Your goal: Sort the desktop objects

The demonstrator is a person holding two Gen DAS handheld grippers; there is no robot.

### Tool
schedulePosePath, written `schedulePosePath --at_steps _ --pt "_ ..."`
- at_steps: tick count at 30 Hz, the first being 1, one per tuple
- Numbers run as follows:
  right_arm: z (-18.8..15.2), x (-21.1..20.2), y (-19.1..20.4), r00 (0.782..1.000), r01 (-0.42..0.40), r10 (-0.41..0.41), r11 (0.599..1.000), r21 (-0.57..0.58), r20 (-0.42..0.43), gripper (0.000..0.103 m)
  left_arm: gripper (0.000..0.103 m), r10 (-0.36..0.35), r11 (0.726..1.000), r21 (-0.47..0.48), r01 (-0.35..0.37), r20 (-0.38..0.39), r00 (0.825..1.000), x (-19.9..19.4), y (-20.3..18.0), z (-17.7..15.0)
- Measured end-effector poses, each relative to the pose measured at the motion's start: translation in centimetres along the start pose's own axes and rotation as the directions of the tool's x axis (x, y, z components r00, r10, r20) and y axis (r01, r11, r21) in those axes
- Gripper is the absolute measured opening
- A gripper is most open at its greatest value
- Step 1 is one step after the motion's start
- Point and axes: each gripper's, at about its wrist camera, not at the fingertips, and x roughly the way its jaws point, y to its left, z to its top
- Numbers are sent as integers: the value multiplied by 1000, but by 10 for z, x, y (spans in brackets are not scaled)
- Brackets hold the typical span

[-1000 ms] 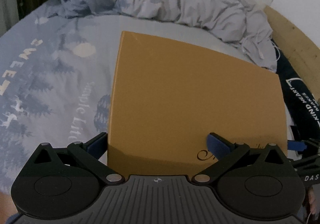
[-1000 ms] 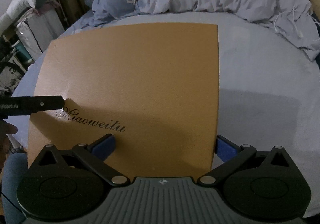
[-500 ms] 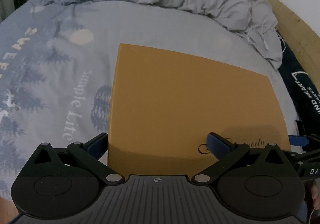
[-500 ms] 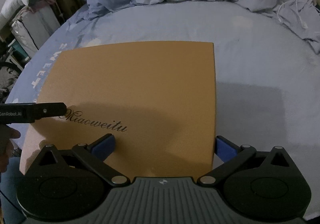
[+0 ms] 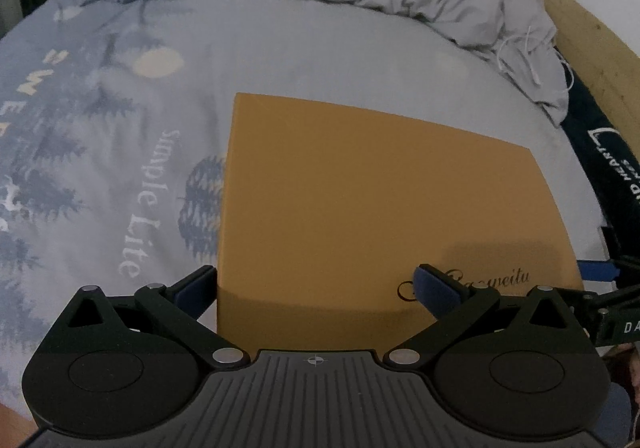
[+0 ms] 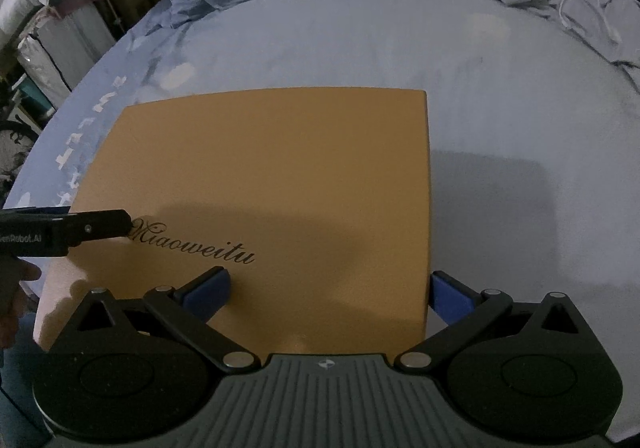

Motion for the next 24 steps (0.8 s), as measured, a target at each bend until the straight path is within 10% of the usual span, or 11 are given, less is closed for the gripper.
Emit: schedulePosePath --at_steps 18,24 --pt "-5 -3 11 999 33 -33 999 -31 -19 103 103 -6 999 -31 4 -52 999 3 5 -4" --pt "-2 -32 3 993 -118 118 993 24 3 103 103 -82 993 -88 77 -47 996 -23 14 2"
